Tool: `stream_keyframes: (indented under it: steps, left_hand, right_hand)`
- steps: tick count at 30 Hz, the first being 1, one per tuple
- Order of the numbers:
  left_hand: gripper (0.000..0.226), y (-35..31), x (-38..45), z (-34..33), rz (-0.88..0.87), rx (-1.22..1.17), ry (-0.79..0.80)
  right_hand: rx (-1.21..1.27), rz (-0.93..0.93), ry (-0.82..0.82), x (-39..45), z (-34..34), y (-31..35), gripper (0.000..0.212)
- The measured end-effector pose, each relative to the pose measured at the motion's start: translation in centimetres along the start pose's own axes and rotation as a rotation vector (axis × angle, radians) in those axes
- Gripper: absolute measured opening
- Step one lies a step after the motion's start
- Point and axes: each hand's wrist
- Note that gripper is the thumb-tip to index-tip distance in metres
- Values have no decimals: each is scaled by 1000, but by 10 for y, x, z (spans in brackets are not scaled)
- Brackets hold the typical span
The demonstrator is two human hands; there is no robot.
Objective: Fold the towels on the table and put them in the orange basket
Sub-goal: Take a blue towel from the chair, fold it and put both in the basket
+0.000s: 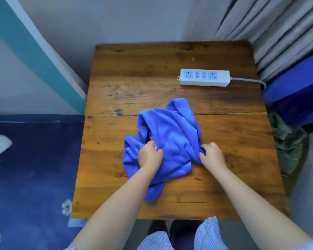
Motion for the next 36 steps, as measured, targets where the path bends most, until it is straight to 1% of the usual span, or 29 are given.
stream_keyframes:
  steps: [2, 4, 5, 7, 9, 11, 12, 13, 14, 15, 16, 17, 18, 19, 20, 22, 23, 25, 26, 28, 30, 33, 34, 36]
  left_hand:
    - [38, 0, 2, 10, -60, 42, -73]
    - [39, 2, 5, 25, -88, 27, -110]
    - [39, 2, 8, 31, -104, 18, -114]
    - [42, 1, 13, 43, -170, 23, -133]
    - [45, -4, 16, 52, -239, -1, -183]
    - [47, -10, 14, 53, -320, 7, -210]
    - [47, -13, 10, 49, -366, 40, -170]
    - [42, -18, 3, 41, -415, 90, -92]
    - [32, -19, -3, 33, -461, 147, 8]
    - [16, -22, -13, 20, -503, 206, 117]
    - [7, -22, -21, 10, -521, 258, 230]
    - [13, -21, -28, -1, -522, 279, 325]
    - [19, -19, -33, -10, -503, 270, 393]
    - [21, -19, -39, -18, -462, 197, 419]
    - [20, -19, -43, -23, -392, 77, 405]
    - [14, -21, -45, -29, -197, -142, 300]
    - [17, -22, -44, -30, -118, -181, 216]
    - [19, -21, -41, -33, -24, -175, 85]
    - [16, -20, -39, -33, 2, -151, 61]
    - [11, -18, -34, -36, 50, -61, 76]
    - [20, -19, -30, -42, 79, 6, 99]
    - [29, -20, -28, -45, 115, -9, 87]
    - [28, -19, -27, -45, 117, -13, 84]
    - [18, -18, -25, -47, 97, -49, 101]
  right_hand:
    - [-63, 41, 36, -2, -2, -3, 35]
    - [-135, 57, 44, -7, -3, -4, 32]
    - [-149, 60, 36, -8, -3, -5, 29]
    - [-101, 49, -20, -7, 1, -5, 24]
    - [74, -39, -136, -4, 9, -7, 21]
    - [395, -259, -223, 1, 22, -9, 20]
    - [525, -374, -252, 3, 27, -13, 20]
    - [609, -466, -257, 4, 33, -20, 18]
    - [668, -532, -226, 5, 32, -24, 16]
    - [697, -571, -173, 5, 34, -31, 15]
    - [713, -585, -111, 2, 33, -33, 17]
    - [712, -581, -57, -2, 31, -35, 20]
    - [708, -565, -17, -4, 29, -36, 23]
    - [701, -555, 11, -7, 28, -39, 24]
    - [701, -551, 30, -9, 27, -41, 24]
    - [690, -536, 55, -11, 27, -47, 22]
    - [678, -513, 68, -11, 26, -49, 21]
    - [627, -445, 83, -12, 27, -53, 24]
    - [585, -396, 67, -12, 27, -52, 29]
    - [487, -290, -4, -11, 27, -53, 42]
    - [423, -218, -74, -11, 30, -53, 45]
    - [420, -166, -92, -10, 33, -52, 29]
    - [445, -170, -93, -9, 32, -50, 24]
    - [531, -196, -108, -6, 34, -49, 17]
Point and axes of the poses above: each hand's wrist, its own x-axis towards the middle knuckle, its own z-axis out of the back of the hand, y = z × x, and after that the axes turned 1 degree about -y, right-handed
